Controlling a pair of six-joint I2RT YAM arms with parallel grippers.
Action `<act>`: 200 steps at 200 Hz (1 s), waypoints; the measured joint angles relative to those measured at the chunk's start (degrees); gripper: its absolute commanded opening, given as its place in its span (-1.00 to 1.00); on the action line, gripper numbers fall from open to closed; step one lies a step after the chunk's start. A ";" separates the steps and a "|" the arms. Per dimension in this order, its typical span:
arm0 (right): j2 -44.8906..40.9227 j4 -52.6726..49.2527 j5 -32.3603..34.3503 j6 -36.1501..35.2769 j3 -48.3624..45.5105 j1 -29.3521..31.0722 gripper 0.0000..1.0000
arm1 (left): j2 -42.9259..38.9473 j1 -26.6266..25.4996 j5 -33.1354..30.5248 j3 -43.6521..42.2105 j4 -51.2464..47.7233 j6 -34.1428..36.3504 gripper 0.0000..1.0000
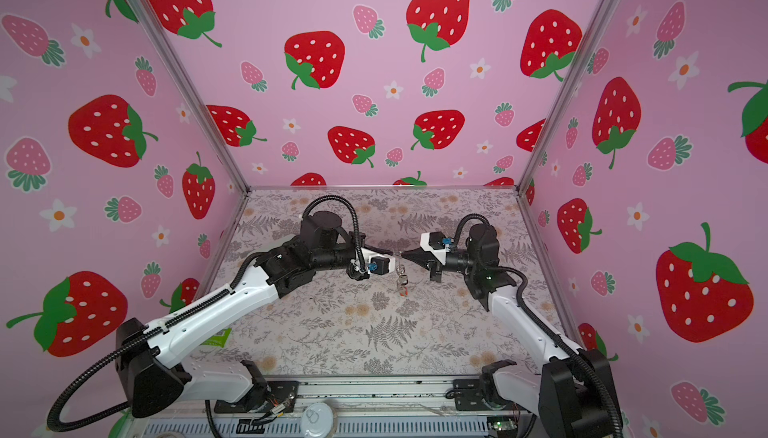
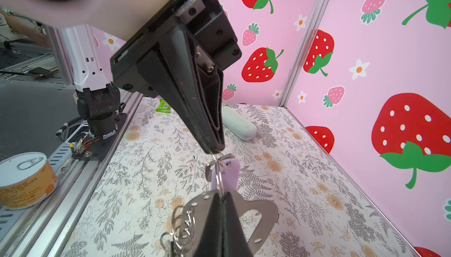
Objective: Put the keys on the keyring
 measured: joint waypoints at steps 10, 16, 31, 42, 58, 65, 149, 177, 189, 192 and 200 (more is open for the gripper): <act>0.00 0.04 0.00 0.11 0.00 0.00 -1.00 | 0.00 0.00 0.00 0.00 0.00 -0.04 -1.00; 0.00 0.09 0.00 0.13 0.00 0.00 -1.00 | 0.00 0.00 -0.02 0.00 0.00 -0.07 -1.00; 0.00 0.33 0.00 0.13 0.00 0.00 -1.00 | -0.02 0.00 -0.04 0.00 0.00 -0.17 -1.00; 0.00 0.46 -0.02 0.15 0.00 -0.02 -1.00 | -0.09 0.00 -0.04 0.00 0.00 -0.17 -1.00; 0.00 0.59 -0.11 0.33 0.00 -0.02 -1.00 | -0.11 -0.02 -0.02 0.00 0.00 -0.15 -1.00; 0.00 0.61 -0.17 0.39 0.00 -0.02 -1.00 | -0.11 -0.07 -0.02 0.00 0.00 -0.13 -1.00; 0.13 -1.46 -1.01 -0.74 0.04 -0.04 -1.00 | -0.11 -0.81 -0.35 0.00 -0.74 1.20 -1.00; 0.70 -4.55 -1.01 -2.73 0.55 -0.02 -1.00 | -0.11 -1.18 -0.52 0.00 -1.46 1.81 -1.00; 0.85 -5.46 -0.90 -3.37 0.81 -0.02 -1.00 | -0.11 -1.42 -0.52 0.00 -1.53 1.84 -1.00; 0.85 -5.60 -0.85 -3.45 0.83 -0.02 -1.00 | -0.11 -1.49 -0.50 0.00 -1.55 1.84 -1.00; 0.85 -5.99 -0.70 -3.69 0.85 -0.02 -1.00 | -0.11 -1.66 -0.50 0.00 -1.53 1.81 -1.00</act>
